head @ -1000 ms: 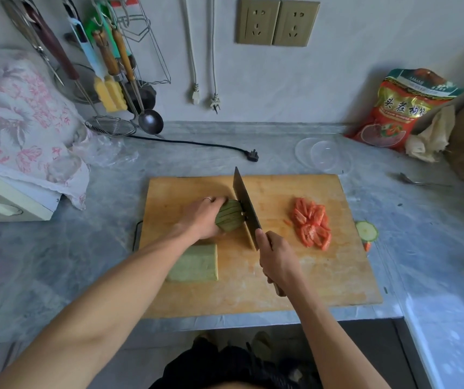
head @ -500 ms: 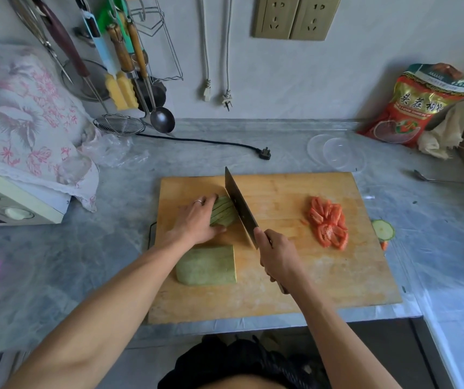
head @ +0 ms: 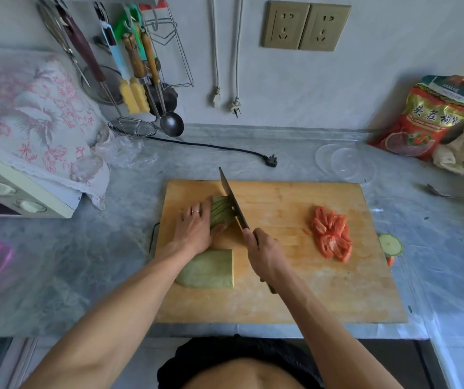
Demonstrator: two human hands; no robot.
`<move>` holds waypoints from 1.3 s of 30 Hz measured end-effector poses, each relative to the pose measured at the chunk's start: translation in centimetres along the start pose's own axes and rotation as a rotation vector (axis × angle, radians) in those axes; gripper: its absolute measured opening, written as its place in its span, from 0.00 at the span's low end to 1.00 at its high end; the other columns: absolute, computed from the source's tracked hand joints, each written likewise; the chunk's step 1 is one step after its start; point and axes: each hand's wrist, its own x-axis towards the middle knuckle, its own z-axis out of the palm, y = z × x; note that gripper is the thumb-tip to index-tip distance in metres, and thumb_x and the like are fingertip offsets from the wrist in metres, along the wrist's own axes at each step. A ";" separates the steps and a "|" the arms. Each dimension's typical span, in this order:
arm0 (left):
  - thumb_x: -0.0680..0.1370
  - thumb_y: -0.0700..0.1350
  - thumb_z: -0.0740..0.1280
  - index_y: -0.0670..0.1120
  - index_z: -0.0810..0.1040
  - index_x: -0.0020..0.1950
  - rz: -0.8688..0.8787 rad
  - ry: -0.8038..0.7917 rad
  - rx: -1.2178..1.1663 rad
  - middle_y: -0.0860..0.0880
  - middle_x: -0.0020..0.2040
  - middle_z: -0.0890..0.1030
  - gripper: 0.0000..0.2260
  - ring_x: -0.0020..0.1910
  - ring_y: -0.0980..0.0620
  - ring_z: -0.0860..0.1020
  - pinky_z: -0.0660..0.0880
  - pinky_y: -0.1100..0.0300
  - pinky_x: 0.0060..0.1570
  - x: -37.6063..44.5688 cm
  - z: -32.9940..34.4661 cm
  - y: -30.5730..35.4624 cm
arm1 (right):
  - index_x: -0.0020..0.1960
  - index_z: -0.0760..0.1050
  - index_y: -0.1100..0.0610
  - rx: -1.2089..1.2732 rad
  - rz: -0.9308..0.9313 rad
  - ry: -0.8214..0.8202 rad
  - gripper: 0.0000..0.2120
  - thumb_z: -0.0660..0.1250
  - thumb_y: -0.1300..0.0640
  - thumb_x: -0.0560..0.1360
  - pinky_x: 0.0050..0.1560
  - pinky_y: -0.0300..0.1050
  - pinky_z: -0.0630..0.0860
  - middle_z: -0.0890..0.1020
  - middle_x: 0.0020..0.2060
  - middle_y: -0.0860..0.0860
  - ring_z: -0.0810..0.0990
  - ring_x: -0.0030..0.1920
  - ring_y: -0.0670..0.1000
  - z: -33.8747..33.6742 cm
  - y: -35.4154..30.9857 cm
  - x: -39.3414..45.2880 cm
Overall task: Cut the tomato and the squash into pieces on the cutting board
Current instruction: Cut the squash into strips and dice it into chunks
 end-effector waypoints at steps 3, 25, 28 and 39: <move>0.77 0.69 0.57 0.47 0.51 0.80 -0.013 0.004 -0.046 0.40 0.72 0.68 0.40 0.68 0.38 0.69 0.67 0.45 0.65 0.2 -0.3 -0.2 | 0.46 0.70 0.58 -0.001 -0.026 -0.034 0.22 0.51 0.42 0.83 0.25 0.57 0.79 0.78 0.37 0.57 0.77 0.33 0.58 -1.4 0.4 0.5; 0.62 0.62 0.78 0.53 0.65 0.75 0.171 -0.121 -0.034 0.52 0.72 0.69 0.45 0.69 0.50 0.70 0.71 0.53 0.65 -9.1 -0.1 0.6 | 0.45 0.72 0.64 0.111 -0.152 -0.037 0.25 0.54 0.42 0.83 0.22 0.49 0.75 0.79 0.32 0.59 0.74 0.24 0.53 -5.1 7.5 -2.9; 0.61 0.58 0.79 0.51 0.69 0.73 0.352 -0.064 0.068 0.51 0.70 0.72 0.42 0.68 0.49 0.71 0.68 0.51 0.69 -8.4 -0.1 0.8 | 0.46 0.73 0.64 0.109 -0.188 -0.048 0.26 0.54 0.40 0.82 0.22 0.47 0.73 0.78 0.31 0.60 0.73 0.24 0.51 -5.5 7.9 -3.4; 0.74 0.38 0.70 0.56 0.66 0.76 0.081 0.123 -0.387 0.53 0.77 0.63 0.33 0.74 0.48 0.64 0.74 0.52 0.64 -7.7 0.7 6.4 | 0.45 0.72 0.64 0.277 -0.098 0.016 0.25 0.55 0.41 0.82 0.19 0.47 0.70 0.74 0.28 0.55 0.70 0.23 0.50 -6.2 9.2 -5.6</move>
